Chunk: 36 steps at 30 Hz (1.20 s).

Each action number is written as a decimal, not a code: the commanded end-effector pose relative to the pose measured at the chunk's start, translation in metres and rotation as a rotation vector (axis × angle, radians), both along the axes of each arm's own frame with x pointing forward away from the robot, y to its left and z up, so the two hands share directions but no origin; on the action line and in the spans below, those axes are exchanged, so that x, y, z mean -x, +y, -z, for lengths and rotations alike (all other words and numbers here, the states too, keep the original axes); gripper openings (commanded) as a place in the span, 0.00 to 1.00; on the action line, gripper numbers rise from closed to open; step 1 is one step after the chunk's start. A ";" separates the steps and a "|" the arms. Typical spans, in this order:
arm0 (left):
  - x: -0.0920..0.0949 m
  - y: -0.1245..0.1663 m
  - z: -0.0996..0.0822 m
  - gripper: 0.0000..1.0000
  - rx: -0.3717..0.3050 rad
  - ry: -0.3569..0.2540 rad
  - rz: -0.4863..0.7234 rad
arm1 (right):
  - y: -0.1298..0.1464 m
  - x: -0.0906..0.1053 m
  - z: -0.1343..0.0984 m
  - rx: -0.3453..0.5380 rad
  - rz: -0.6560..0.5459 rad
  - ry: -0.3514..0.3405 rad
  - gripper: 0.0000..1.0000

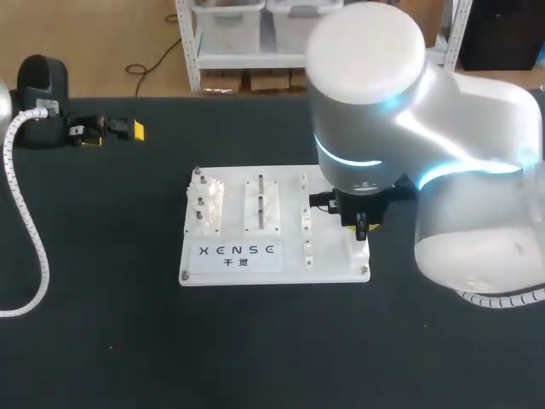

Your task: Insert the USB connector, Ethernet cable, and multi-pin plug into their matching sockets one by one.

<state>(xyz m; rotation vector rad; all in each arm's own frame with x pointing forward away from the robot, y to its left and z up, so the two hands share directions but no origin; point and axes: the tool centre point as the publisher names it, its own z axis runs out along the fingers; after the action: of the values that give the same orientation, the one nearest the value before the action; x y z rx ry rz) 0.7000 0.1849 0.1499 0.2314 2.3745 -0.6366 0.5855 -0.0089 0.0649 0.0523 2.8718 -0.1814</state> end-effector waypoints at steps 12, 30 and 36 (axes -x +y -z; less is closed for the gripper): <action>0.000 0.000 0.000 1.00 0.000 0.000 0.000 | -0.003 -0.009 0.055 -0.042 0.024 0.114 0.00; 0.000 0.000 0.000 1.00 0.000 0.000 0.000 | -0.003 -0.014 0.054 -0.058 0.020 0.133 1.00; 0.000 0.000 0.000 1.00 0.000 0.000 0.000 | -0.003 -0.033 0.029 -0.078 0.035 0.064 1.00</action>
<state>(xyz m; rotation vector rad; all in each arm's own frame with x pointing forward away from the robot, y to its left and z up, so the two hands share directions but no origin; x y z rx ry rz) 0.7000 0.1849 0.1499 0.2314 2.3745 -0.6366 0.6168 -0.0080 0.0388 0.1082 2.9688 -0.0918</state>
